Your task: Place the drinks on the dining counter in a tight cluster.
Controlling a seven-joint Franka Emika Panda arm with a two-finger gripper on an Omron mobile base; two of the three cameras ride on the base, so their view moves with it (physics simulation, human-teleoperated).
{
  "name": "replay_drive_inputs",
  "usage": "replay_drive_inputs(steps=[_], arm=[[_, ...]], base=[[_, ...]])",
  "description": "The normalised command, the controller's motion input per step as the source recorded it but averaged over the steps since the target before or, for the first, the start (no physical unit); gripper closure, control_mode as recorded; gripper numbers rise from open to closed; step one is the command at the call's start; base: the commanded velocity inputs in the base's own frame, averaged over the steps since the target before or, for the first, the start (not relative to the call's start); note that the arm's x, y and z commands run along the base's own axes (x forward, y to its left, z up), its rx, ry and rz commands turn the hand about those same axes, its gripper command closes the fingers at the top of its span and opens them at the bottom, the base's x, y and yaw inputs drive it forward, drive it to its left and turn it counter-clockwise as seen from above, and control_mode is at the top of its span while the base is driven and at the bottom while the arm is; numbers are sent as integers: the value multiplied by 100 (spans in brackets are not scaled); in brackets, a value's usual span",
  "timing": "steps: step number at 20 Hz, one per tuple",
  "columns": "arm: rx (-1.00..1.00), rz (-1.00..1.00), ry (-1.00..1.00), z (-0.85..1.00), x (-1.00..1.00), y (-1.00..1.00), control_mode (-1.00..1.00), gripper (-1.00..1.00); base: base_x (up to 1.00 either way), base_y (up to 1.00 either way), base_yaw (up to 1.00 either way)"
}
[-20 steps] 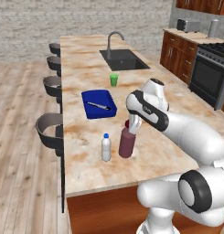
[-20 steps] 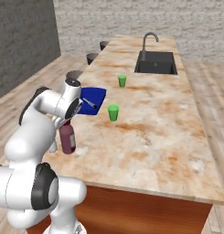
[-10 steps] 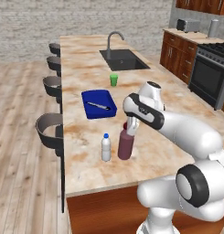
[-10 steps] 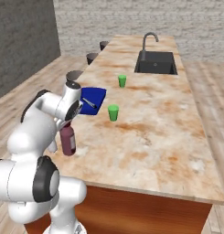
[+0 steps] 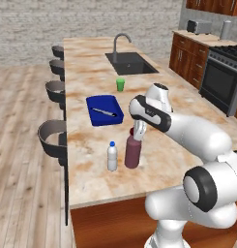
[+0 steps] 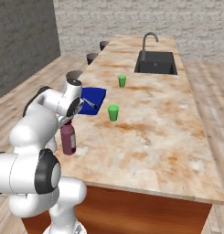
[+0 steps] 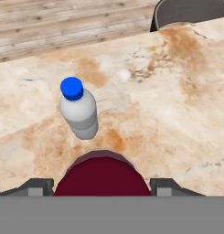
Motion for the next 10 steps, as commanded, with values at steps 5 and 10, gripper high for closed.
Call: replay_drive_inputs(steps=[5, 10], arm=[[0, 0, 0, 0, 0, 0, -100, -100], [0, 0, 0, 0, 0, 0, -100, -100]], base=[[0, 0, 0], [0, 0, 0]])
